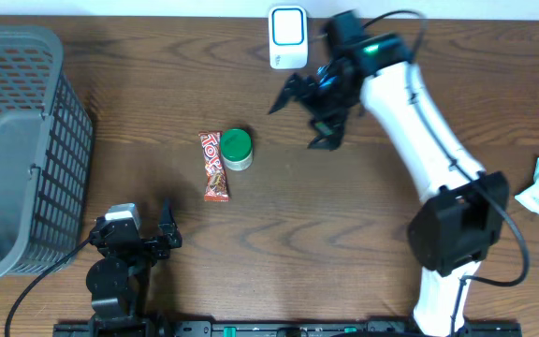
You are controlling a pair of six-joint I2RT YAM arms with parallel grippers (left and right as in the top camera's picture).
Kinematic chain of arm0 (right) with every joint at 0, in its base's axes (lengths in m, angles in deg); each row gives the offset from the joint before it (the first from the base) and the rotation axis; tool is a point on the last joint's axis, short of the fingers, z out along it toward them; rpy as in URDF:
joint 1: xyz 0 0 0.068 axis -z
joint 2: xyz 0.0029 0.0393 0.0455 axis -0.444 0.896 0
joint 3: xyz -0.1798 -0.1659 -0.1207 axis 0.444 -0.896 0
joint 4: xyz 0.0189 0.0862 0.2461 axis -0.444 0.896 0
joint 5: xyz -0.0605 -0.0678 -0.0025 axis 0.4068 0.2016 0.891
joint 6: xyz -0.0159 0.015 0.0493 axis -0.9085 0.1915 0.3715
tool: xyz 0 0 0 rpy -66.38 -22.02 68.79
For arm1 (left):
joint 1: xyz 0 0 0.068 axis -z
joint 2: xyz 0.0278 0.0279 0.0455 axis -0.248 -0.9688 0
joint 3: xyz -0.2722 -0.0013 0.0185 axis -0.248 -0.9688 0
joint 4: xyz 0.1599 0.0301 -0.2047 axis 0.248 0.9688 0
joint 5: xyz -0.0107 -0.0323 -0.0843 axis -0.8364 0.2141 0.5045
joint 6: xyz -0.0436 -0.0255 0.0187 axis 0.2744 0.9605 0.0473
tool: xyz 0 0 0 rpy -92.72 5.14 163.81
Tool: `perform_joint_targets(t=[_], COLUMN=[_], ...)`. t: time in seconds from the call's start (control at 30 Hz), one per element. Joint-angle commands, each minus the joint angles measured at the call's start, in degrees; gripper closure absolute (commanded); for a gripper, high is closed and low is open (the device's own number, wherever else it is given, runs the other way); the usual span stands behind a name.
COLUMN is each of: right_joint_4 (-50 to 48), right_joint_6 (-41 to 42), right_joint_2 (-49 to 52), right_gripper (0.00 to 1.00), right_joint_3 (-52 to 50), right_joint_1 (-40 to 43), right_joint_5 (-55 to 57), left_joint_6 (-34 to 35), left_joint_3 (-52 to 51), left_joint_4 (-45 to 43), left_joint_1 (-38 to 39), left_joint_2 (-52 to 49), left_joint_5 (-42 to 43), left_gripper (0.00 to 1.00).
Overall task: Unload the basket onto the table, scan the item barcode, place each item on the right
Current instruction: 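Move the right gripper left toward the green-lidded jar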
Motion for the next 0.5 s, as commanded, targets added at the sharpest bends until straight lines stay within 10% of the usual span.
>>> perform_joint_targets(t=[0.0, 0.2, 0.37, 0.47], right_joint_4=[-5.22, -24.04, -13.94, -8.92], right_joint_6=[21.11, -19.89, -62.38, -70.25], right_joint_2=[-0.22, -0.22, -0.11, -0.11], right_gripper=[0.02, 0.01, 0.01, 0.01], right_joint_3=[0.02, 0.04, 0.02, 0.02], right_joint_1=[-5.68, -14.64, -20.79, -22.91], right_joint_5=[15.15, 16.02, 22.53, 31.26], left_joint_6=[-0.94, -0.96, -0.96, -0.96], left_joint_3=[-0.85, -0.85, -0.85, -0.85], left_joint_4=[1.4, 1.4, 1.4, 1.4], left_joint_1=[0.17, 0.17, 0.17, 0.17], left_joint_2=[0.35, 0.35, 0.35, 0.35], left_joint_5=[0.13, 0.13, 0.13, 0.13], left_gripper=[0.02, 0.02, 0.02, 0.02])
